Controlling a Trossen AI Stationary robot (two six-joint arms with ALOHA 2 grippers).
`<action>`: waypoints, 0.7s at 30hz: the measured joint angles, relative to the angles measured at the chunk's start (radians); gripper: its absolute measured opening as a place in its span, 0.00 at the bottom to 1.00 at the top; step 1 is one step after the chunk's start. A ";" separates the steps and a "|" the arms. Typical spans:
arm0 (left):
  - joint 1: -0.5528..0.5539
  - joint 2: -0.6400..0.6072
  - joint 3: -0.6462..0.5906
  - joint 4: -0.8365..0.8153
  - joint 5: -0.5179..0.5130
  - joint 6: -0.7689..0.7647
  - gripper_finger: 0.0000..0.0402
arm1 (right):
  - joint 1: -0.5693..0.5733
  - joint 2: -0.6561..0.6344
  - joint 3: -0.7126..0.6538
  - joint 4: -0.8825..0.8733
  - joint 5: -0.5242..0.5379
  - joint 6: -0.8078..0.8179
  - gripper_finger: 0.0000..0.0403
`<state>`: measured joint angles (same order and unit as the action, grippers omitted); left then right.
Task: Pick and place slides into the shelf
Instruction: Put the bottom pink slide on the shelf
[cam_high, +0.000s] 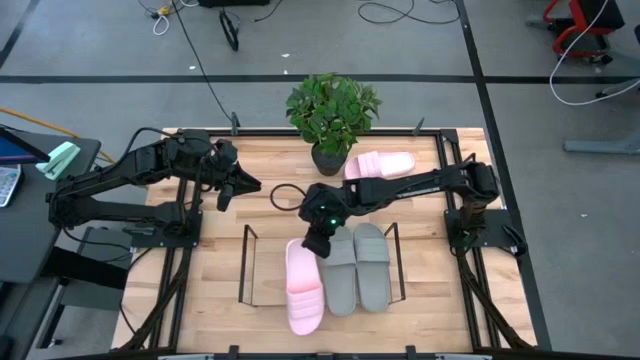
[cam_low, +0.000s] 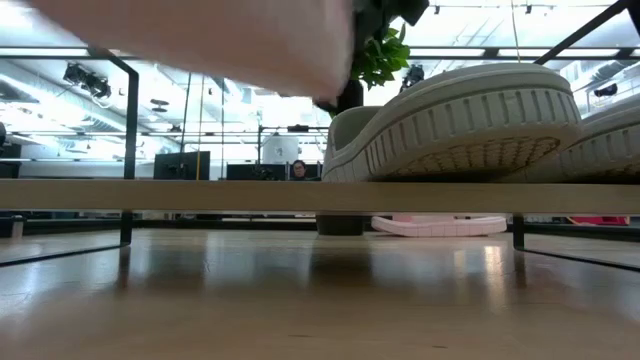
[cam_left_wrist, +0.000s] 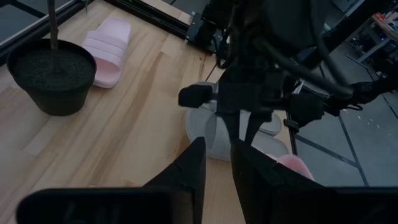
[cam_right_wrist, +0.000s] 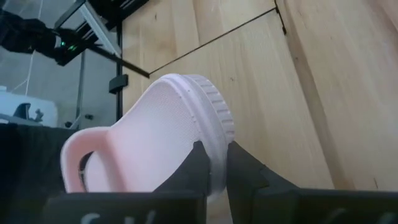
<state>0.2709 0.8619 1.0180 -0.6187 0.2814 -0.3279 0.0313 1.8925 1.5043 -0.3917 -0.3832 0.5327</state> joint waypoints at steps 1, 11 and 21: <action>0.000 0.000 0.000 0.000 0.000 0.000 0.20 | 0.000 0.008 0.000 0.011 0.000 0.006 0.08; 0.000 0.001 0.000 0.002 0.000 0.033 0.20 | -0.025 0.046 -0.002 0.025 0.000 0.031 0.08; 0.000 0.002 0.000 0.002 0.000 0.036 0.21 | -0.069 0.045 -0.003 -0.016 -0.020 0.009 0.08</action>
<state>0.2709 0.8639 1.0180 -0.6167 0.2813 -0.2914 -0.0376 1.9377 1.5009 -0.4073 -0.4028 0.5415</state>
